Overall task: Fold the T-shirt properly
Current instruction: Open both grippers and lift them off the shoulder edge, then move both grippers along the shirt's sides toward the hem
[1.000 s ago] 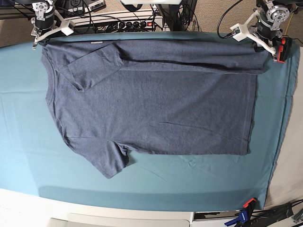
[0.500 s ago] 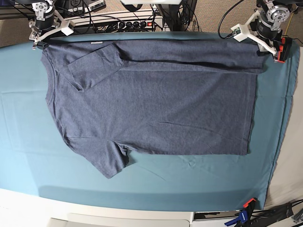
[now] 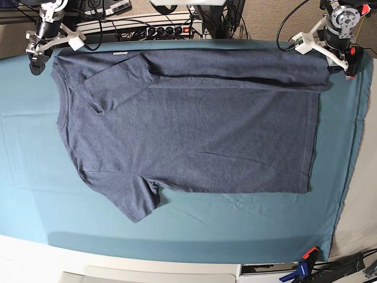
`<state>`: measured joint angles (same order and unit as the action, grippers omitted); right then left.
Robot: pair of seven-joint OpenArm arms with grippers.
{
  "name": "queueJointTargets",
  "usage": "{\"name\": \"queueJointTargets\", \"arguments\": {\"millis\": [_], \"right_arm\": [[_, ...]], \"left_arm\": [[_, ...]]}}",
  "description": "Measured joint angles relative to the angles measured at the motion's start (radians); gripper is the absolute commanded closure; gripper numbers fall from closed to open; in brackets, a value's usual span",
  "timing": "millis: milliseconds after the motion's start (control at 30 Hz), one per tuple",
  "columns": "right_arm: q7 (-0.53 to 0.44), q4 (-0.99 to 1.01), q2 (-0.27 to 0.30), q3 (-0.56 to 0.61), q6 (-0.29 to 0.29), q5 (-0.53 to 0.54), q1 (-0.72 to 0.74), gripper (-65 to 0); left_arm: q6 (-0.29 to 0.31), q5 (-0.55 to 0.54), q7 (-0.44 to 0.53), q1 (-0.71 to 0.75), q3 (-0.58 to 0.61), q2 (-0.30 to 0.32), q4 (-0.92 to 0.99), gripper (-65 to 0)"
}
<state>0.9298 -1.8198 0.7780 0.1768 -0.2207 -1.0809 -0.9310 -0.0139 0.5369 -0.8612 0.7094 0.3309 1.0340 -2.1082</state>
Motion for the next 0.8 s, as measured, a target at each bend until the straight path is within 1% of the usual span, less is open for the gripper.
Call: {"name": "queueJointTargets", "arguments": {"millis": [33,100,133,200,233,300,367,433,500,567,667,733,800], "right_arm": [[0.013,0.000,0.000,0.000,-0.002,-0.009,0.000,-25.1],[0.031,0.000,0.000,0.000,-0.024,-0.035,0.000,-25.0],[0.034,0.000,0.000,0.000,-0.027,-0.049,0.000,-25.1],[0.039,0.000,0.000,0.000,-0.044,-0.056,0.000,-25.1],[0.042,0.000,0.000,0.000,-0.051,-0.077,0.000,-25.1],[0.045,0.000,0.000,0.000,-0.102,-0.115,0.000,-25.1],[0.046,0.000,0.000,-0.015,-0.131,-0.133,0.000,-25.1],[0.050,0.000,0.000,-0.050,-0.143,-0.142,0.001,-25.0],[0.037,0.000,0.000,-0.097,-0.148,-0.134,0.010,-25.0],[-0.016,0.000,-0.001,-0.146,-0.157,-0.056,0.031,-25.0],[-0.131,0.000,-0.002,-0.199,-0.150,0.113,0.095,-25.0],[-0.223,0.000,-0.003,-0.217,-0.147,0.249,0.153,-25.0],[-0.315,0.000,-0.006,-0.220,-0.100,0.383,0.234,-25.0]], "left_arm": [[0.000,0.024,-0.005,0.000,0.000,0.000,0.000,-25.5],[-0.011,0.057,-0.026,0.001,0.000,0.006,0.000,-25.5],[-0.031,0.071,-0.026,0.003,0.000,0.017,0.000,-25.5],[-0.060,0.129,-0.064,0.005,0.000,0.046,0.000,-25.5],[-0.081,0.163,-0.078,0.005,0.000,0.062,0.000,-25.5],[-0.117,0.208,-0.081,0.005,0.000,0.089,0.000,-25.5],[-0.135,0.225,-0.081,0.004,0.000,0.105,0.000,-25.5],[-0.136,0.225,-0.073,-0.001,0.000,0.110,0.000,-25.5],[-0.139,0.212,-0.039,-0.020,0.000,0.111,0.000,-25.5],[-0.143,0.140,0.028,-0.059,0.000,0.110,0.000,-25.5],[-0.127,-0.023,0.148,-0.133,0.001,0.109,0.000,-25.5],[-0.091,-0.164,0.232,-0.196,0.002,0.105,0.000,-25.5],[-0.032,-0.321,0.293,-0.267,0.000,0.090,0.000,-25.5]]}}
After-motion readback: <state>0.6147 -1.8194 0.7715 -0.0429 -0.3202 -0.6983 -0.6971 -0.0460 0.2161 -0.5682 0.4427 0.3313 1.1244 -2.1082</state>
